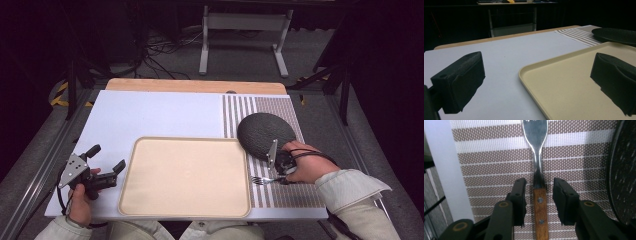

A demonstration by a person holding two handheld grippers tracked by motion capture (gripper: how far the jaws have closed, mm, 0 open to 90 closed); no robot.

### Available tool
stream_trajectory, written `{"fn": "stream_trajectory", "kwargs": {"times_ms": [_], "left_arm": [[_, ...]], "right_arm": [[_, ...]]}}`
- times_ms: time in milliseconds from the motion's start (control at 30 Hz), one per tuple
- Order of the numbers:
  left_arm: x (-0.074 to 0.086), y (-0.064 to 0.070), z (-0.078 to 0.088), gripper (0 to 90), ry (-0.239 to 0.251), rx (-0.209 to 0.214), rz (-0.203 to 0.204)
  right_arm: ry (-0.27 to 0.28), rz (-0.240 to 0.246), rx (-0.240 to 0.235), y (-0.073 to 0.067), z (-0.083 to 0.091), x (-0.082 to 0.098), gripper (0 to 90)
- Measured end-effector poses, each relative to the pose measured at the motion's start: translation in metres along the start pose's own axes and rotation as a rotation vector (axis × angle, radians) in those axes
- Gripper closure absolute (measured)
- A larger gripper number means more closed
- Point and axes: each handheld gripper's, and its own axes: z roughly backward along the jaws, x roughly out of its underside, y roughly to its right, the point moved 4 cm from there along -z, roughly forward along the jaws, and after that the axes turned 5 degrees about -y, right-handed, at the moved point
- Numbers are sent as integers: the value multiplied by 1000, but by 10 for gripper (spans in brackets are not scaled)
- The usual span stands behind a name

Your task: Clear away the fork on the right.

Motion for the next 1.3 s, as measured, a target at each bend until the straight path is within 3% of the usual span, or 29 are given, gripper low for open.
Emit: {"fn": "stream_trajectory", "kwargs": {"times_ms": [267, 600, 867, 1300], "left_arm": [[0, 0, 0, 0, 0, 0, 0], [0, 0, 0, 0, 0, 0, 1], [0, 0, 0, 0, -1, -1, 0], [0, 0, -1, 0, 3, -3, 3]], "right_arm": [[-51, 46, 6, 1, -7, 1, 766], [-74, 71, 29, -1, -8, 0, 777], [-59, 69, 25, -1, -8, 0, 778], [-2, 14, 81, -2, 30, 2, 778]]}}
